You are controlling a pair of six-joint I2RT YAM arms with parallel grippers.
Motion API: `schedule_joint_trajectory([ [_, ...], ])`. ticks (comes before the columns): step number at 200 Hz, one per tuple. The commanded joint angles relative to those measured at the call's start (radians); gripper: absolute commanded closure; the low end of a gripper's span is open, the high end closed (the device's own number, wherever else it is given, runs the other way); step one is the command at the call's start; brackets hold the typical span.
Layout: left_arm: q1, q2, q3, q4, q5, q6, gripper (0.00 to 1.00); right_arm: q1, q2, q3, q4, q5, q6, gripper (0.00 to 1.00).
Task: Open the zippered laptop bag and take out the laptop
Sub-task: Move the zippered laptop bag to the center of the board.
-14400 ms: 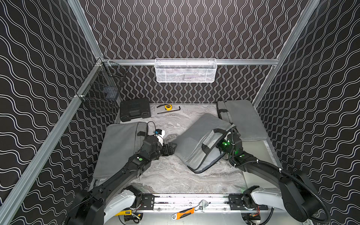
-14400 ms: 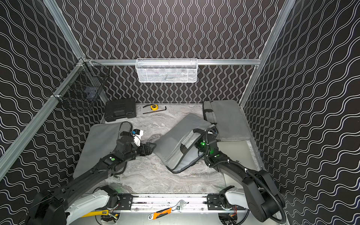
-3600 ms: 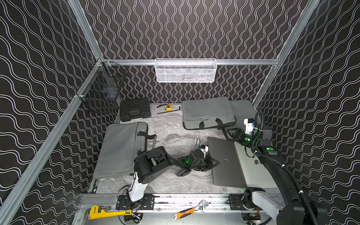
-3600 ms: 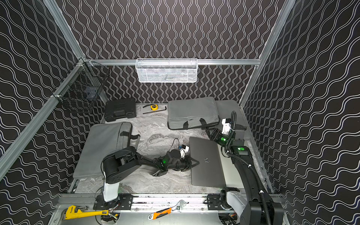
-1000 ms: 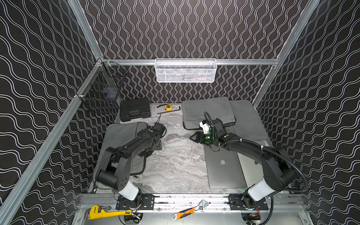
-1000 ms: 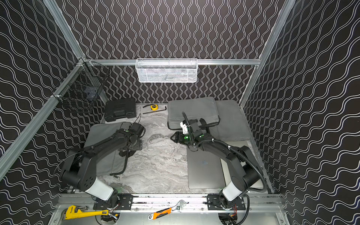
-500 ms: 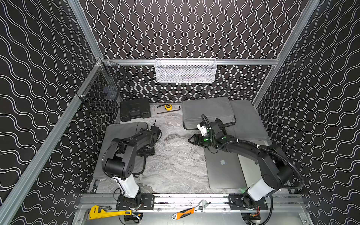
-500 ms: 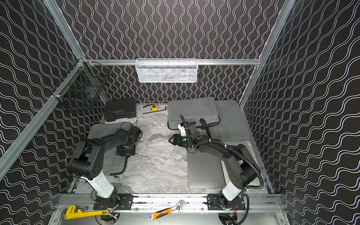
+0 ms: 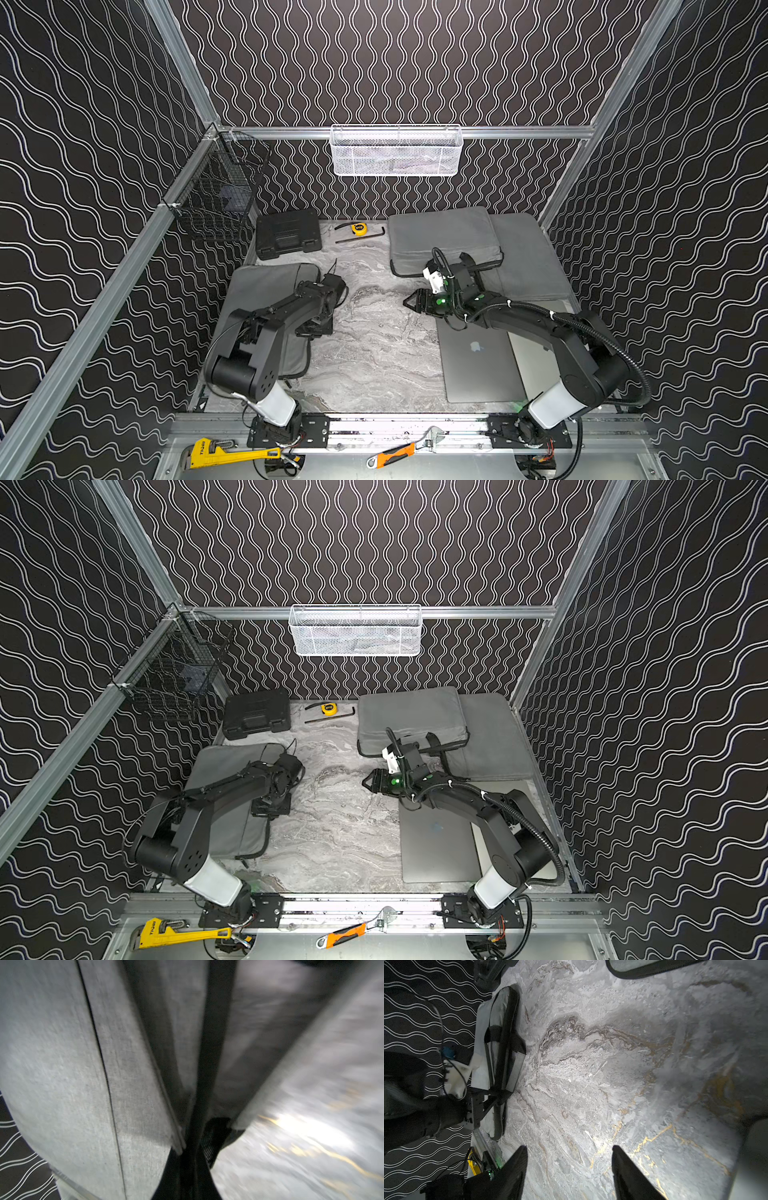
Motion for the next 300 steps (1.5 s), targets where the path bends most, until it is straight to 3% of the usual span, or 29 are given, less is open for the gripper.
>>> schedule_joint_trajectory([
  [1, -0.063, -0.053, 0.012, -0.005, 0.047, -0.004, 1.00, -0.012, -0.018, -0.018, 0.060, -0.006, 0.039, 0.35],
  [50, -0.255, -0.187, 0.071, 0.056, 0.196, -0.047, 1.00, -0.026, -0.048, -0.023, 0.078, -0.011, 0.066, 0.34],
  [86, -0.370, -0.208, 0.133, 0.138, 0.276, -0.063, 1.00, -0.034, -0.082, -0.061, 0.121, -0.033, 0.119, 0.34],
  [146, -0.378, -0.190, 0.132, 0.354, 0.472, -0.198, 1.00, -0.014, -0.290, -0.209, 0.114, 0.023, 0.192, 0.34],
  [179, -0.378, -0.118, 0.135, 0.482, 0.560, -0.274, 1.00, 0.093, -0.380, -0.292, 0.090, 0.094, 0.251, 0.34],
  [207, -0.378, -0.067, 0.139, 0.595, 0.634, -0.336, 1.00, 0.230, -0.320, -0.262, 0.092, 0.139, 0.278, 0.34],
  [250, -0.377, -0.067, 0.106, 0.701, 0.709, -0.383, 1.00, 0.361, -0.150, -0.086, -0.073, 0.240, 0.227, 0.34],
  [270, -0.376, -0.095, 0.073, 0.716, 0.712, -0.384, 1.00, 0.377, -0.145, -0.104, -0.040, 0.258, 0.248, 0.43],
  [300, -0.358, -0.116, 0.028, 0.728, 0.730, -0.373, 0.97, 0.378, -0.181, -0.134, -0.014, 0.298, 0.255, 0.79],
])
